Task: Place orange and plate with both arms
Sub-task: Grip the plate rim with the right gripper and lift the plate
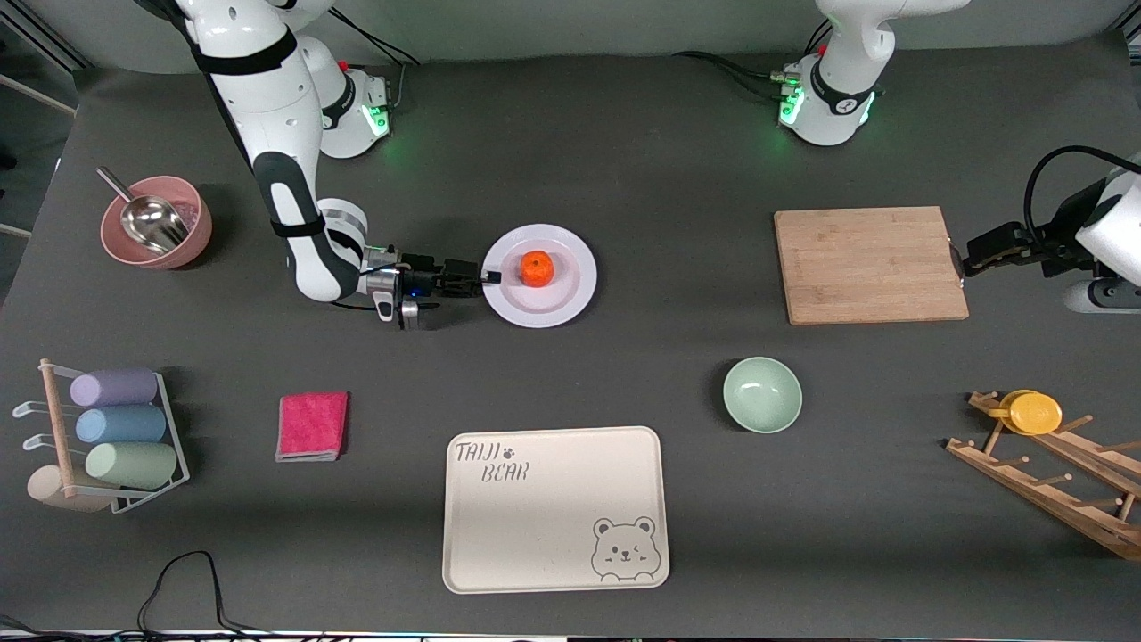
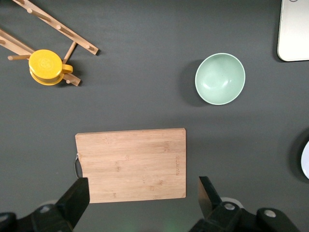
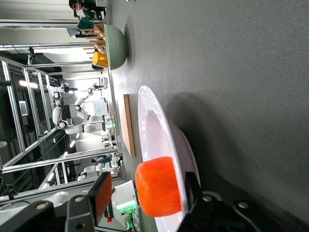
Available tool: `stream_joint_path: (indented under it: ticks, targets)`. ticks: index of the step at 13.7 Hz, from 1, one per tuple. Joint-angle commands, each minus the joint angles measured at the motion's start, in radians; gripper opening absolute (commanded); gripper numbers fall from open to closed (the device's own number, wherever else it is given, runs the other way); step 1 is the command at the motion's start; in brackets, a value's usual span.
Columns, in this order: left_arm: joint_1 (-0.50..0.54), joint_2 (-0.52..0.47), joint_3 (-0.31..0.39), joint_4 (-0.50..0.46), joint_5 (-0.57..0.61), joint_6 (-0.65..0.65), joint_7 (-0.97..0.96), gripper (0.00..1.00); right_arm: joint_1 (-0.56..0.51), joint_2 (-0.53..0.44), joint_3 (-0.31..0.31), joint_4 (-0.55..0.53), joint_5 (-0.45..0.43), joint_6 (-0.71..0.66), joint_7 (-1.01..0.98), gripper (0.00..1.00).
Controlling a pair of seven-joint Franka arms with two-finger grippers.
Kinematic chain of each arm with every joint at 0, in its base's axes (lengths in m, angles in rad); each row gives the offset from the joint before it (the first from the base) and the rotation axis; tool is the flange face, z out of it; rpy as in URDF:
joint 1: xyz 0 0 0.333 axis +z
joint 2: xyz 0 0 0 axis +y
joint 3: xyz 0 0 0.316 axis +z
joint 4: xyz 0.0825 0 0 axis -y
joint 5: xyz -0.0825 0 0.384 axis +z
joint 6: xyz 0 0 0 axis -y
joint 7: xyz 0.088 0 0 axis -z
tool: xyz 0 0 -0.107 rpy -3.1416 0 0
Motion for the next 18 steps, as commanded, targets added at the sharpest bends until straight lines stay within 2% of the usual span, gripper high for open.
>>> stream_joint_path:
  ticks: [1,4,6,8,14,18]
  targets:
    - [-0.016,-0.003,0.009,0.007,0.025,-0.015,0.017,1.00,0.000,0.019,0.002,-0.006,0.030,0.001,-0.080,0.55]
    - [-0.018,-0.011,0.009,-0.016,0.063,-0.021,0.077,1.00,-0.001,0.028,0.002,-0.006,0.030,-0.002,-0.100,0.49]
    - [-0.019,-0.011,0.009,-0.029,0.076,-0.020,0.083,1.00,-0.003,0.036,0.002,-0.006,0.032,-0.003,-0.136,0.23]
    - [-0.019,-0.011,0.009,-0.027,0.079,-0.020,0.083,1.00,-0.003,0.048,0.002,-0.006,0.042,-0.005,-0.156,0.02]
    - [-0.019,-0.003,0.009,-0.020,0.068,-0.020,0.077,1.00,-0.007,0.062,0.002,-0.002,0.044,-0.011,-0.160,0.00]
    - [-0.019,0.003,0.006,-0.016,0.066,-0.018,0.072,1.00,-0.027,0.047,0.002,0.009,0.047,-0.031,-0.060,0.00]
